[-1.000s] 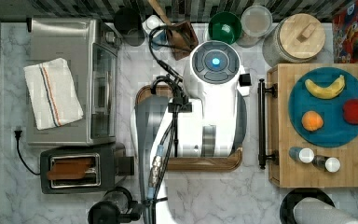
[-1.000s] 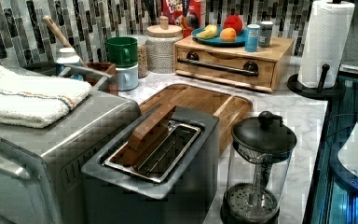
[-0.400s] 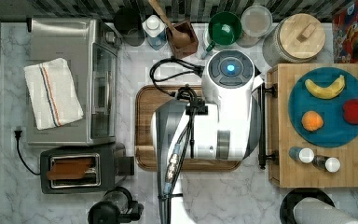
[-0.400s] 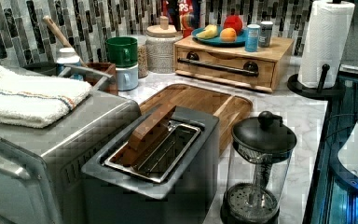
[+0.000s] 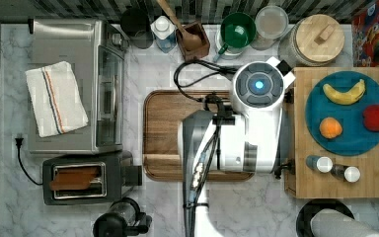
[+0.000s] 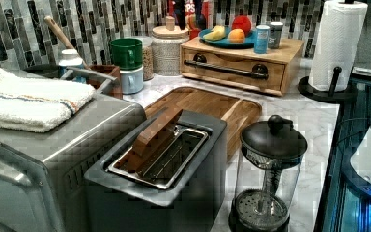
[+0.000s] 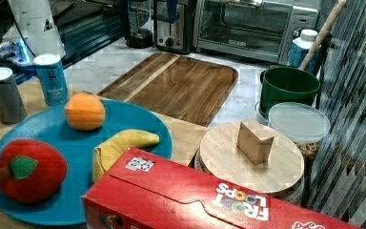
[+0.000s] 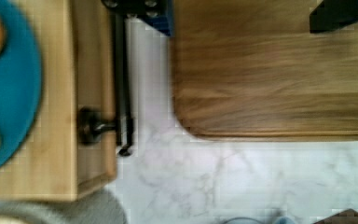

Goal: Open the drawer.

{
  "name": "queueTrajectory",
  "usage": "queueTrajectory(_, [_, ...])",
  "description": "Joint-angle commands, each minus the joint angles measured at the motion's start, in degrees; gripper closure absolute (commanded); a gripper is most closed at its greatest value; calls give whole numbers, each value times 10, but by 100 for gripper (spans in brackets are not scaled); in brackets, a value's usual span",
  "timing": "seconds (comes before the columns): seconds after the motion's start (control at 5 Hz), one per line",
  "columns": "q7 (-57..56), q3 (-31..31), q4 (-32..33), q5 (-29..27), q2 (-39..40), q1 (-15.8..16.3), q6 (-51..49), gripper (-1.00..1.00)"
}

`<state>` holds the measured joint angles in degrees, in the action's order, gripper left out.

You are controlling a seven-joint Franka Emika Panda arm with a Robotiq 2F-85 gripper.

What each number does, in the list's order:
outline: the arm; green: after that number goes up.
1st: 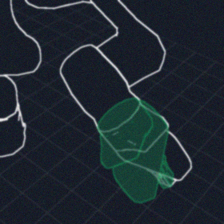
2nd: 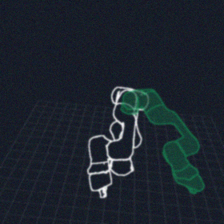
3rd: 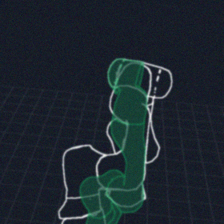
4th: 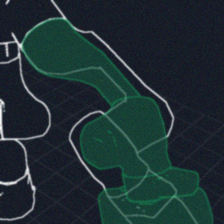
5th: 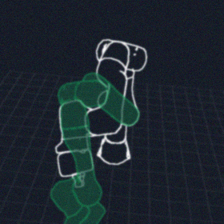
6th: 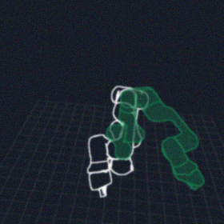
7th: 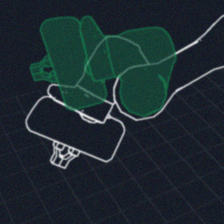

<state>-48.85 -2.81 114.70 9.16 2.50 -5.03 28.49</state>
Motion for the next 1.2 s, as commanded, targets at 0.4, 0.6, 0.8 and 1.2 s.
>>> queueTrajectory(0.4, [-144,-47,56,-1,15,-53,88,-100])
queueTrajectory(0.6, [-133,-53,67,-4,27,-47,115,-100])
queueTrajectory(0.8, [-108,-53,94,-8,36,-36,150,-100])
queueTrajectory(1.2, [-103,-52,135,-20,44,-40,198,-100])
